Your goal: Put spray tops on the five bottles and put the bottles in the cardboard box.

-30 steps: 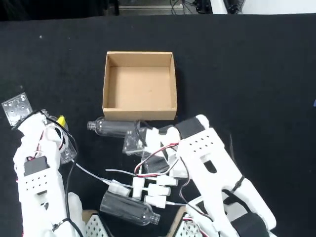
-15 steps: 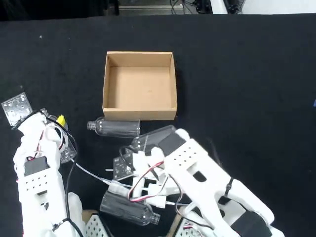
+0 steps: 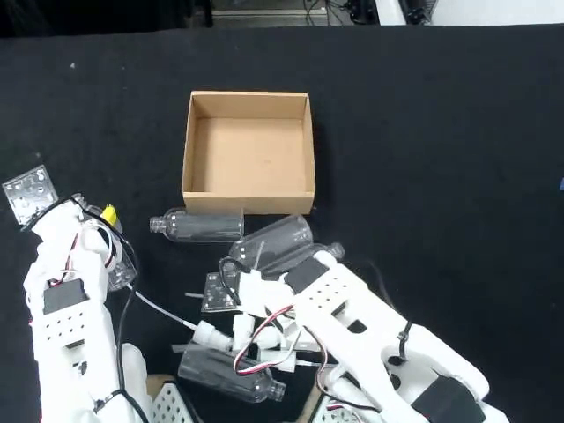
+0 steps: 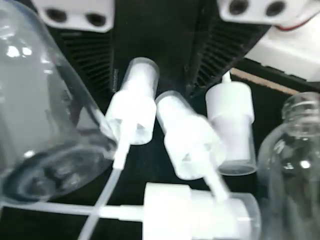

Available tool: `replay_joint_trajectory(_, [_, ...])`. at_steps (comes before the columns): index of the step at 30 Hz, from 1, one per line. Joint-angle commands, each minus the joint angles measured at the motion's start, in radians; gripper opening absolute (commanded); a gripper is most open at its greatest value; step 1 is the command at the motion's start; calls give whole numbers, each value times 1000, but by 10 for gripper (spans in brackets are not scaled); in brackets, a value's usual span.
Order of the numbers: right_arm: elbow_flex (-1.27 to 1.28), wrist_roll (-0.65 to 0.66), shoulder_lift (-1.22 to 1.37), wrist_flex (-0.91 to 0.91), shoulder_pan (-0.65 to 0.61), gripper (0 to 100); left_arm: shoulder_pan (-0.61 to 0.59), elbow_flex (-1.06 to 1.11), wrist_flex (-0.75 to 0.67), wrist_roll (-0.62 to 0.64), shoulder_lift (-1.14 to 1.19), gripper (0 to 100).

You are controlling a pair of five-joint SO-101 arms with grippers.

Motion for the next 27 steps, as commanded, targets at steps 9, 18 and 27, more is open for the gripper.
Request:
replay_joint_trajectory(9, [61,-31,-42,-78,-9,46,5,-15,-21,2,-23,40])
replay_joint_trajectory(18, [-243,-31,-42,284,-8,10,5,-15,-20,2,-23,40])
replay_joint_trajectory(27, [-559,101,-42,559,371,10,5,-13,-18,2,-23,40])
